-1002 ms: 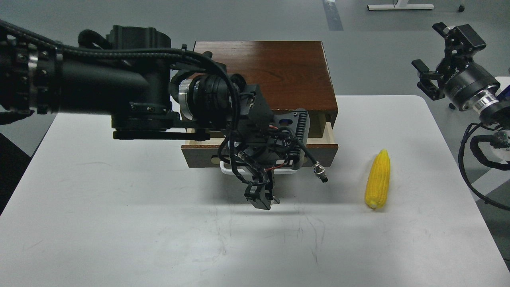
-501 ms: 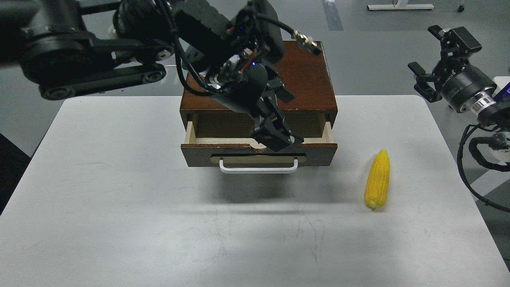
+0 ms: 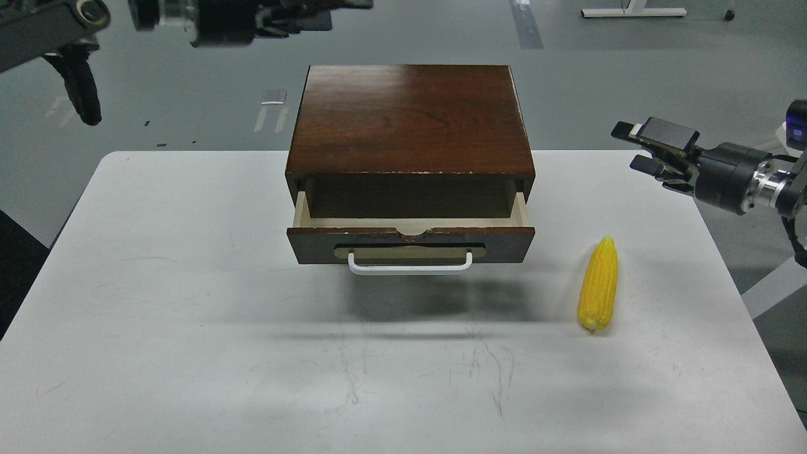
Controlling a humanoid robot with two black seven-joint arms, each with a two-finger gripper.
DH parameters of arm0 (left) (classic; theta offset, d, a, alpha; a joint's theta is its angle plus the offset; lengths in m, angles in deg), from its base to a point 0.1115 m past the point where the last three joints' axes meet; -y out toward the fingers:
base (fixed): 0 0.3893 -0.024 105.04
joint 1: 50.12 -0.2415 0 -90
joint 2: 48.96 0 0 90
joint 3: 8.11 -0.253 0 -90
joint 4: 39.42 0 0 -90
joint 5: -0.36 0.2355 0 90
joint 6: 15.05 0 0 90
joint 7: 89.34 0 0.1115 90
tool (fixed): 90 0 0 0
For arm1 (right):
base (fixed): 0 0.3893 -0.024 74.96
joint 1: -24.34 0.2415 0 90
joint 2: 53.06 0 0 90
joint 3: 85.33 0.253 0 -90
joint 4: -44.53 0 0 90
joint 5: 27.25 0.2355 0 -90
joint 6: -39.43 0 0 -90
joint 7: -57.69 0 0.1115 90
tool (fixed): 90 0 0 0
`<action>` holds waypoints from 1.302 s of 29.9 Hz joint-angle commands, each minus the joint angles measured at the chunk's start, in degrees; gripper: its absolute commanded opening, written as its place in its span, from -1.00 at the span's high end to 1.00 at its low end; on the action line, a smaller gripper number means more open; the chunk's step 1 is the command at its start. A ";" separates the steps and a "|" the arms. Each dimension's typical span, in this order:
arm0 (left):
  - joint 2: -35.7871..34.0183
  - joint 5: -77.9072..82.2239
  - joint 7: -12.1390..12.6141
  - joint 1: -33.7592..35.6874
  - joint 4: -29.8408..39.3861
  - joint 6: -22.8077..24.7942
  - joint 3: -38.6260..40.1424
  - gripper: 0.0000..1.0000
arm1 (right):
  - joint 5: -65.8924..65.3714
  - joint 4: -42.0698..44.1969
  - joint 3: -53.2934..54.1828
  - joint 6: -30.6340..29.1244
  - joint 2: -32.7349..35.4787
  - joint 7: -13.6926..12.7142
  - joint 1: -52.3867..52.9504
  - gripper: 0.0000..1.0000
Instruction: Put corn in drawer with both arms
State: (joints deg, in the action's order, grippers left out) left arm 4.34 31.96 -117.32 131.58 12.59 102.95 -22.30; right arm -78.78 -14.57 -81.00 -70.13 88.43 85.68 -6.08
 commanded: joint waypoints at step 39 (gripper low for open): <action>-1.19 -20.27 -0.02 -16.81 -5.25 0.01 15.86 -0.96 | -4.63 -2.33 -61.70 -5.31 -27.66 -11.73 33.41 -1.00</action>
State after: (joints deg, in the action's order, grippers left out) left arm 3.13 11.58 -117.36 114.76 7.26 102.96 -7.11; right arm -83.44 -15.88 -140.20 -75.14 62.01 73.93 26.27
